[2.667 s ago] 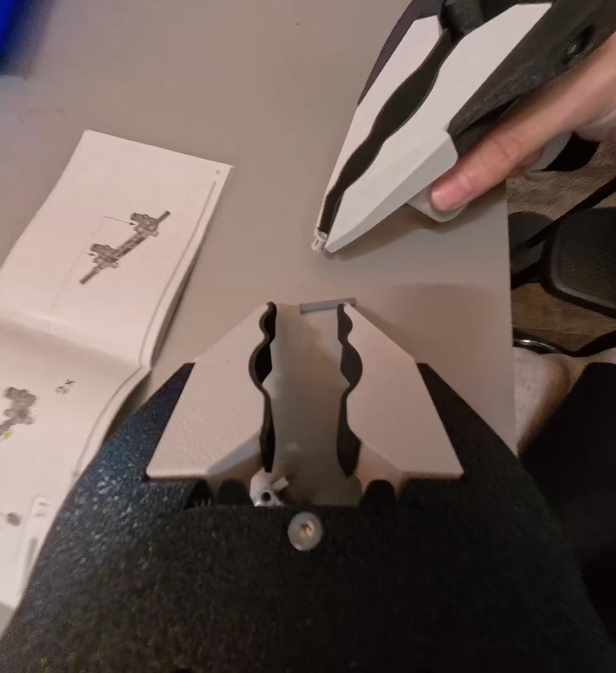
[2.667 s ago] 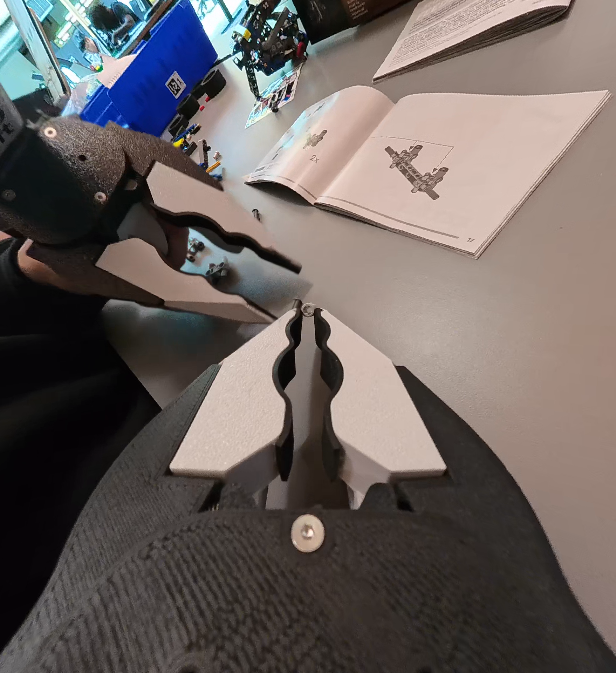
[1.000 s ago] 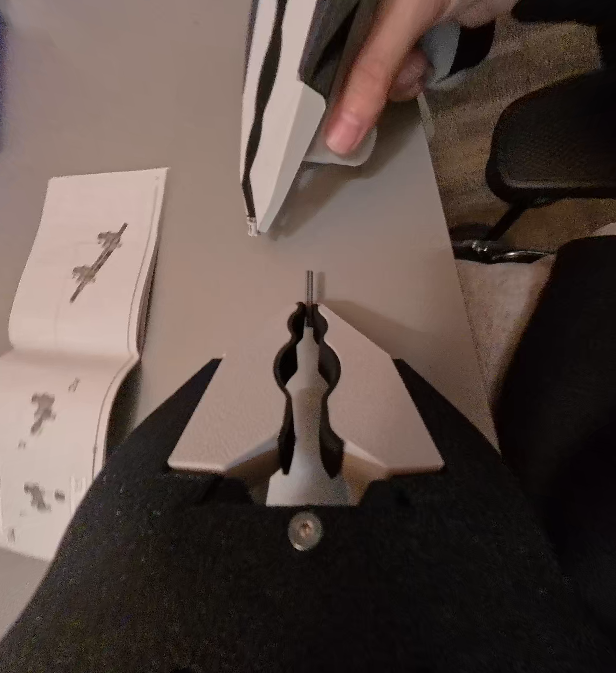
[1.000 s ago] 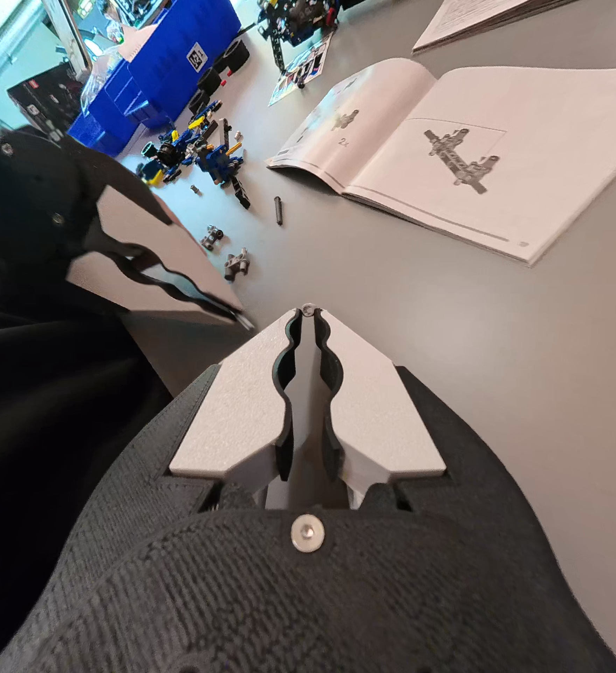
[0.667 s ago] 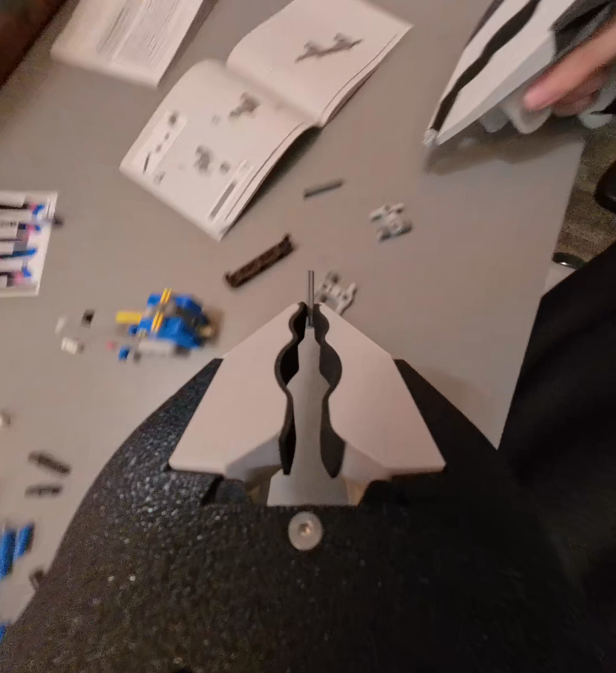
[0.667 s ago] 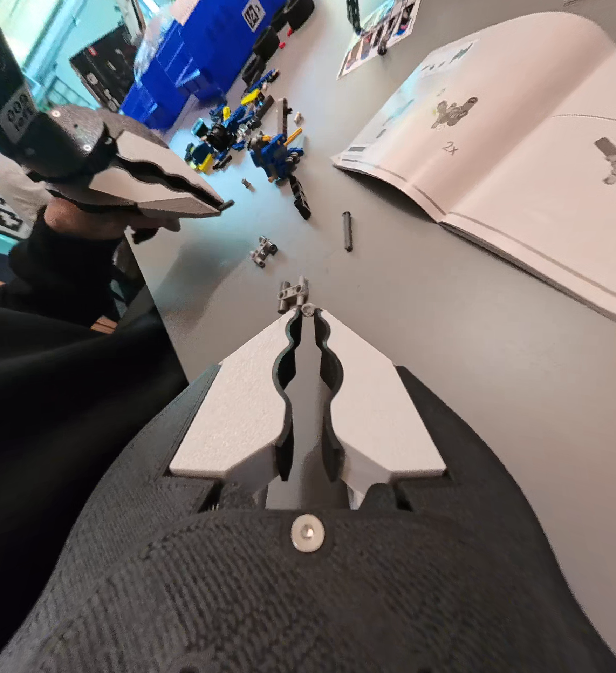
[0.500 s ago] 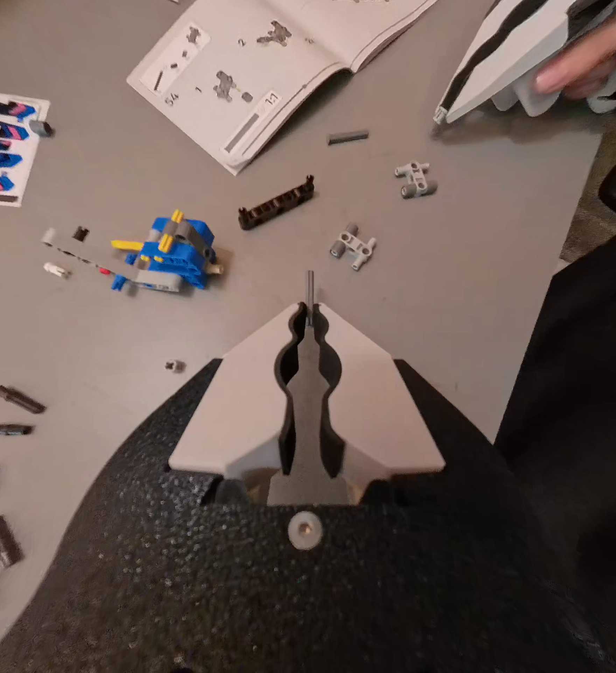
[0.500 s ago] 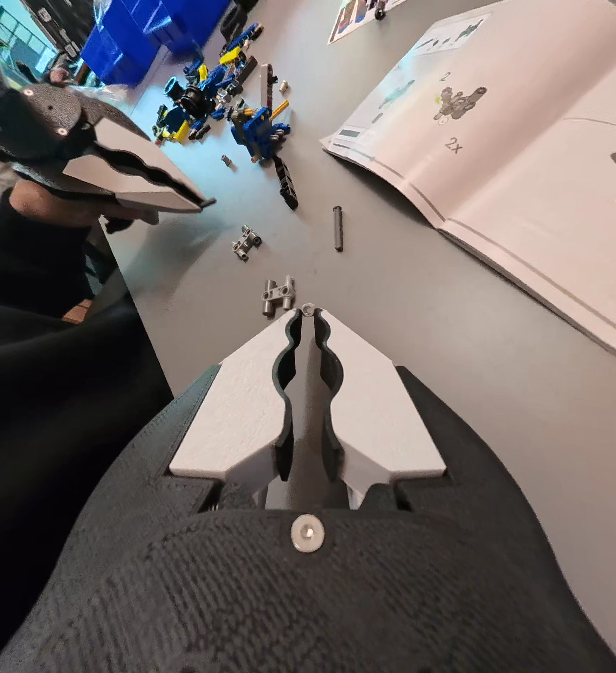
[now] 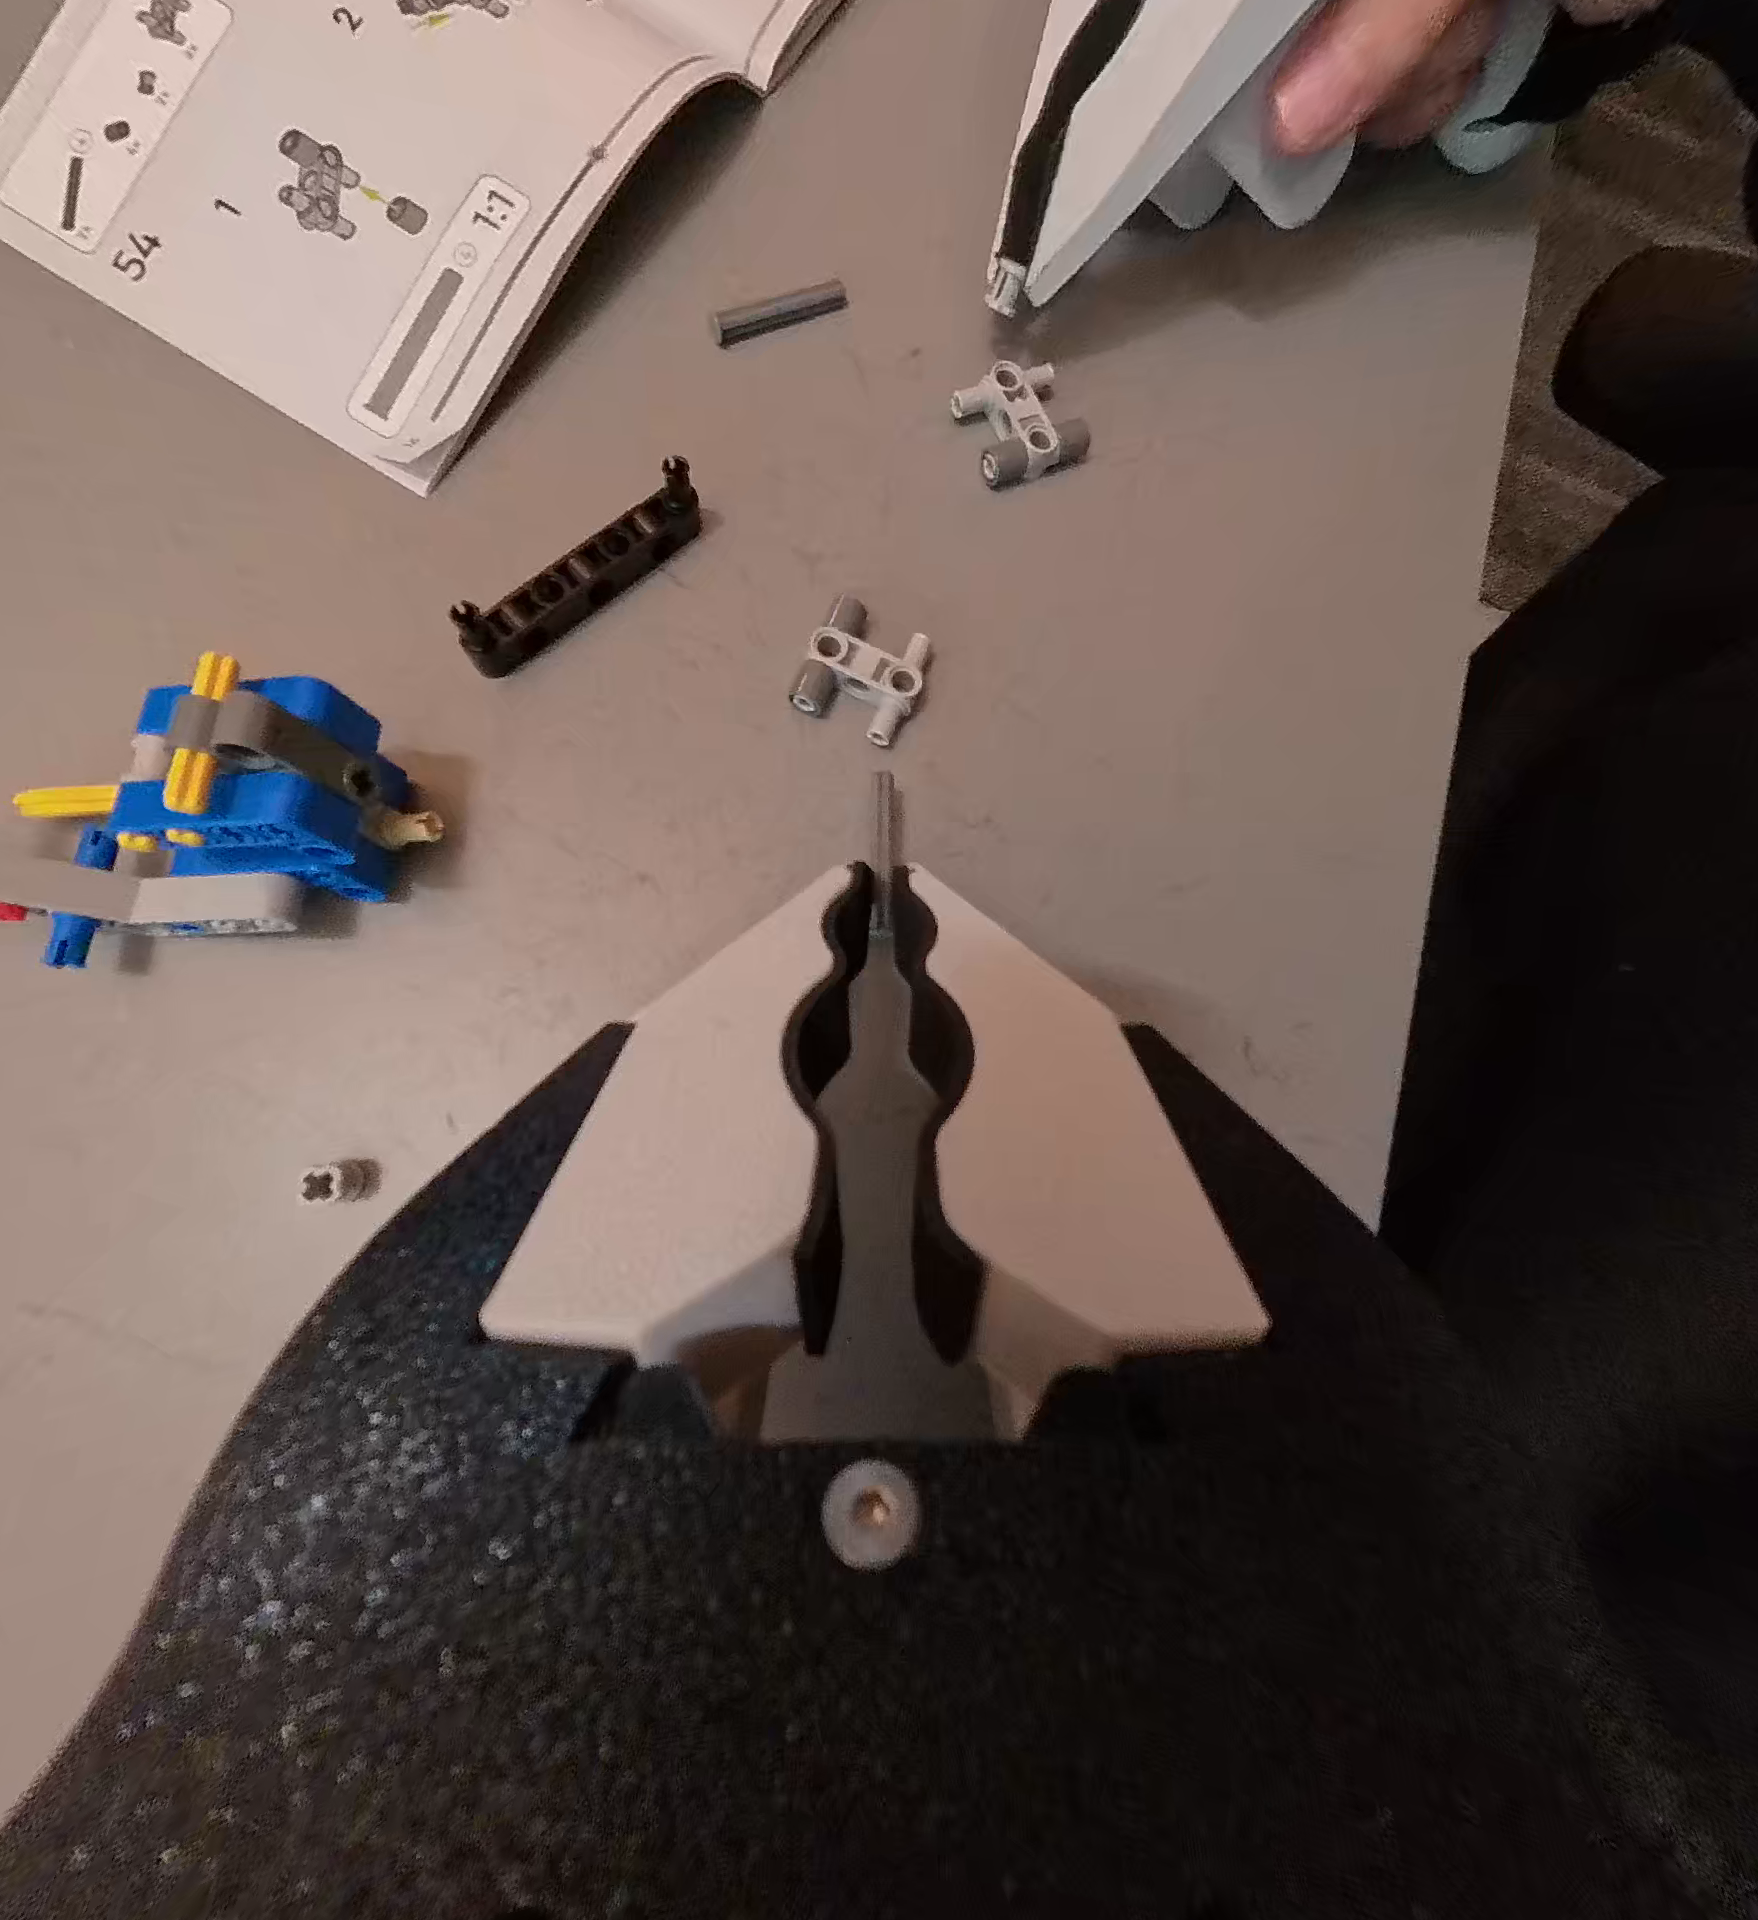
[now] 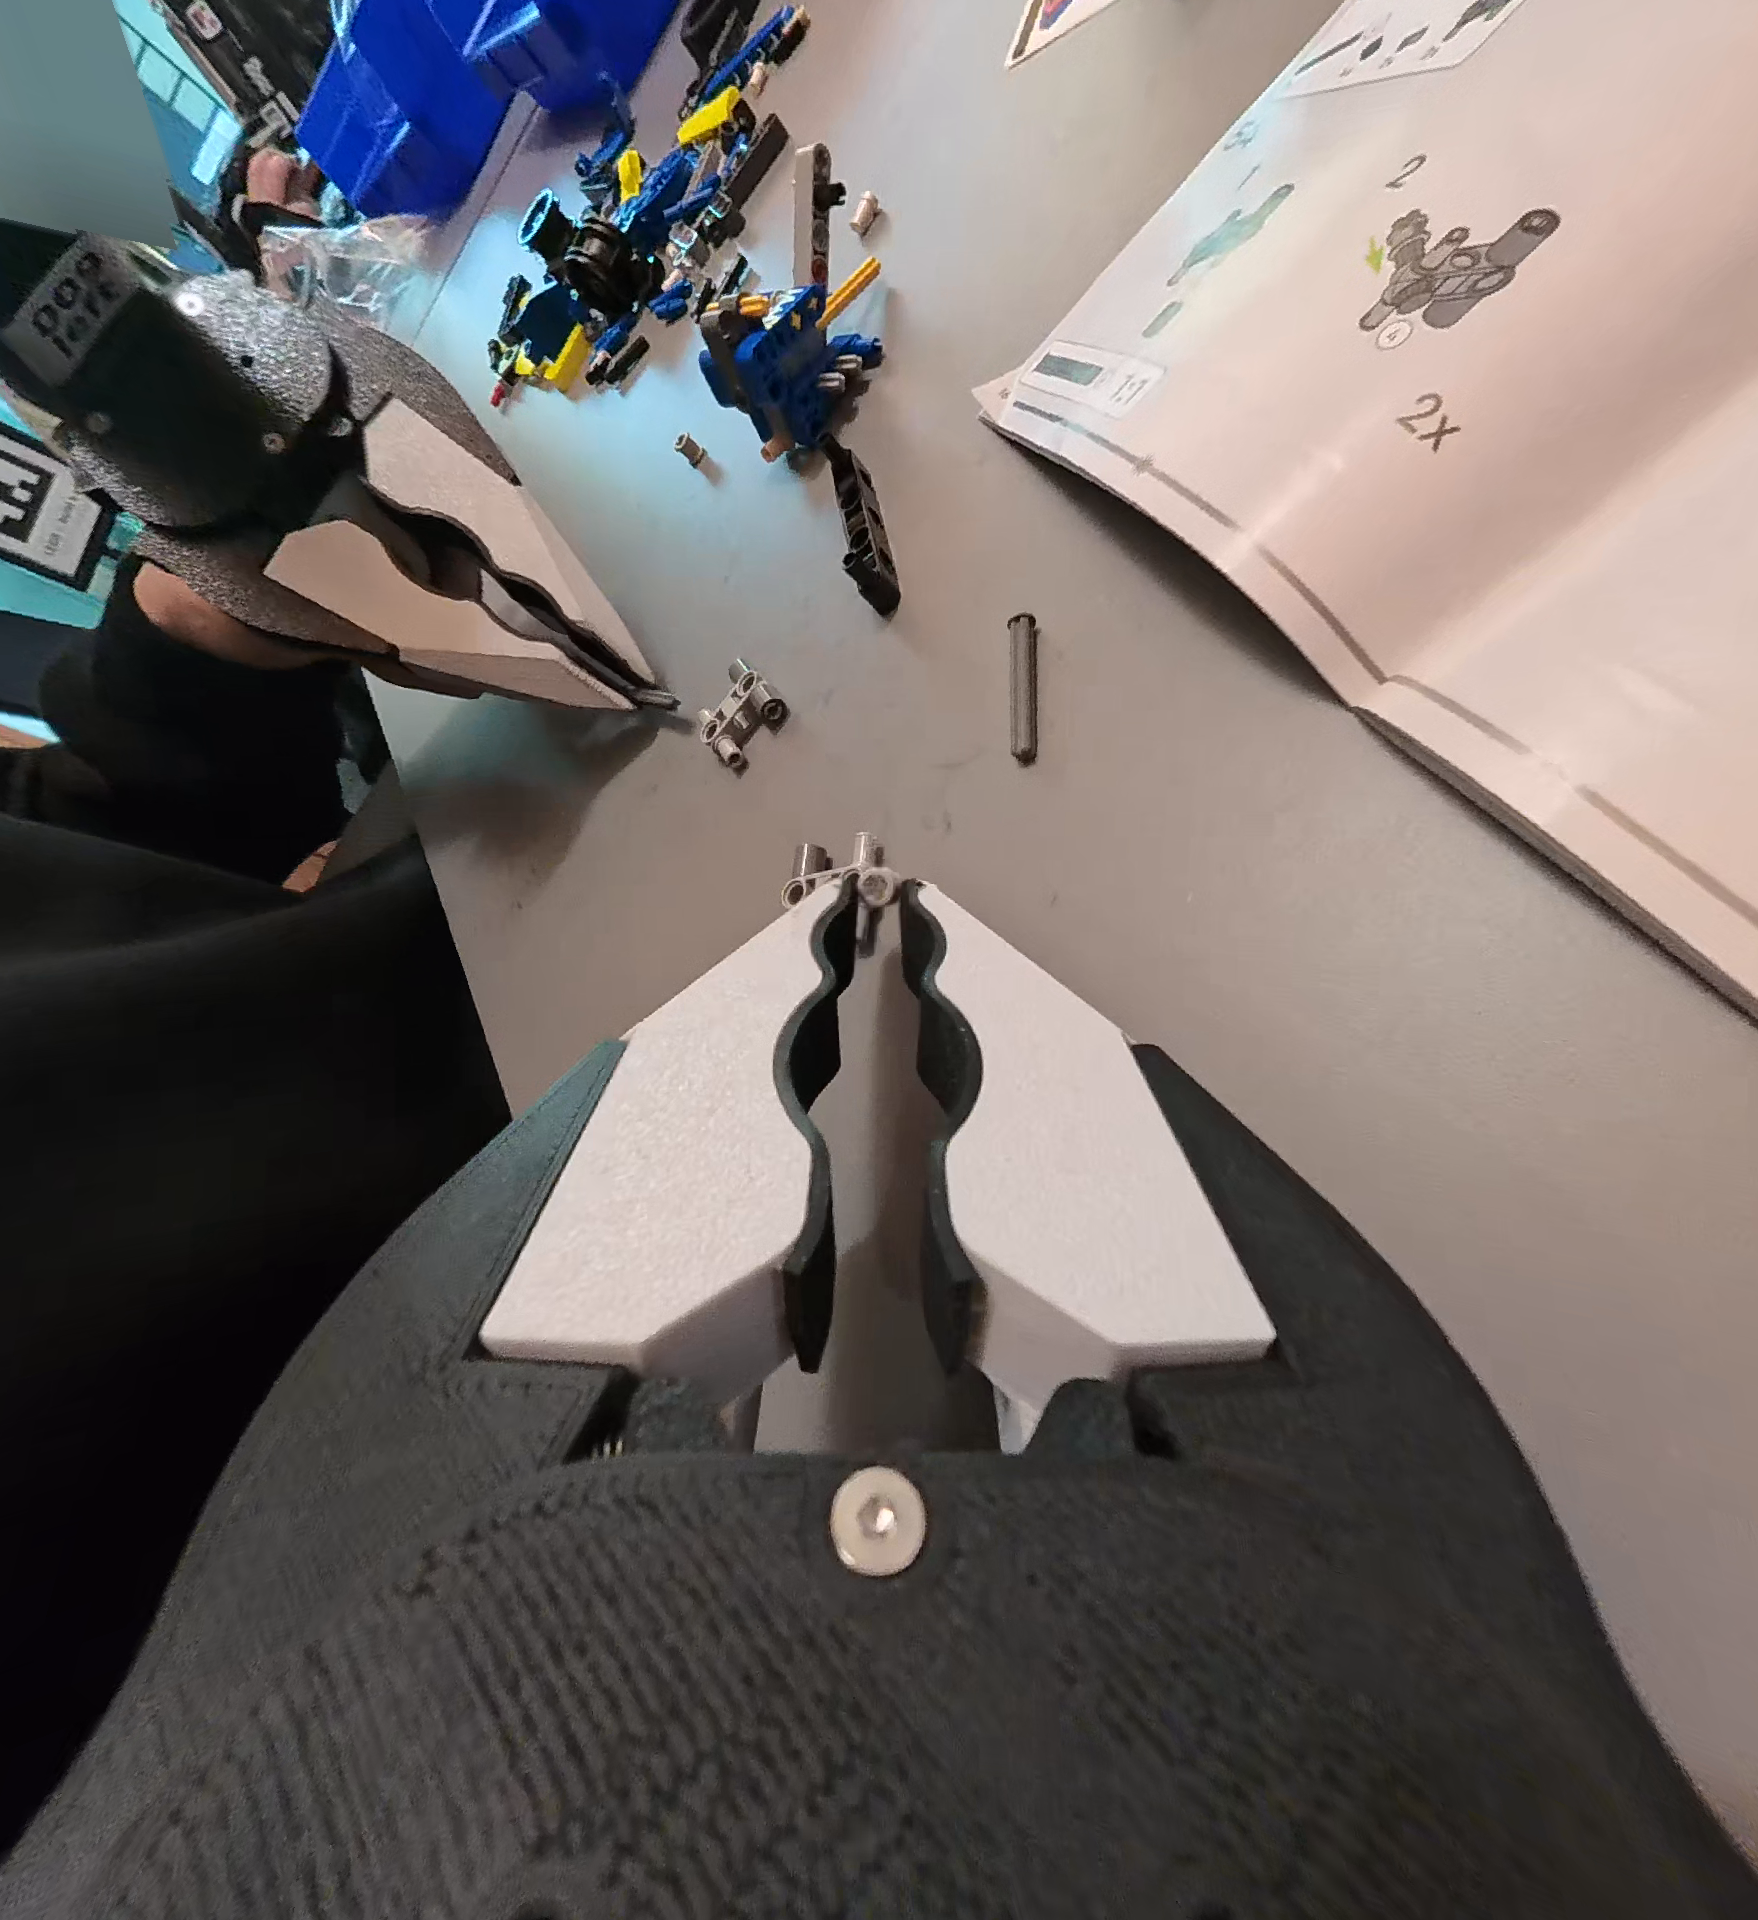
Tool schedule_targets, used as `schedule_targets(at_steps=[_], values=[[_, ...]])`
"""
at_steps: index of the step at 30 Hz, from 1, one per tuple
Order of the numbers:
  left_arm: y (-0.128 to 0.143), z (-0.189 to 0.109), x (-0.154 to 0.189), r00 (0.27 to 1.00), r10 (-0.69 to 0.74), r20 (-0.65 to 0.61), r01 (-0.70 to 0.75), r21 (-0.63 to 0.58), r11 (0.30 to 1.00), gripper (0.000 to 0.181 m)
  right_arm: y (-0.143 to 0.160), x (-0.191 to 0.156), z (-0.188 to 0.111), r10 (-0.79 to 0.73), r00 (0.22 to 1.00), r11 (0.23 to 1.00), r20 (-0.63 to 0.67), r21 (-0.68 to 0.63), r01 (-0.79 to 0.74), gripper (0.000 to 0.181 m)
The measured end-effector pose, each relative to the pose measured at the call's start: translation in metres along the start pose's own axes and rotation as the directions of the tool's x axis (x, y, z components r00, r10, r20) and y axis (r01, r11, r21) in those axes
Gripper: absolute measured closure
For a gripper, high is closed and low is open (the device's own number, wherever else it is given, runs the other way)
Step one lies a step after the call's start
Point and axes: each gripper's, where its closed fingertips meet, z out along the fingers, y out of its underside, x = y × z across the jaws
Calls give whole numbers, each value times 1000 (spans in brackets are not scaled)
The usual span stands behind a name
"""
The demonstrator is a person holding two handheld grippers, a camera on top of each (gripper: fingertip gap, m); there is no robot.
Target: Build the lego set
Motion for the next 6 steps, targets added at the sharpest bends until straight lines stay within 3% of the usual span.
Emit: schedule_targets(at_steps=[1, 6], values=[[1, 0, -1, 1000, 0, -2, 0, 0, 1000, 180, 0, -1, -1, -2, 1000, 1000, 10, -1, 2, 172], [4, -2, -5, 1000, -11, -8, 11, 14, 1000, 180, -4, 1, -10, -11, 1000, 1000, 22, 20, 10, 149]])
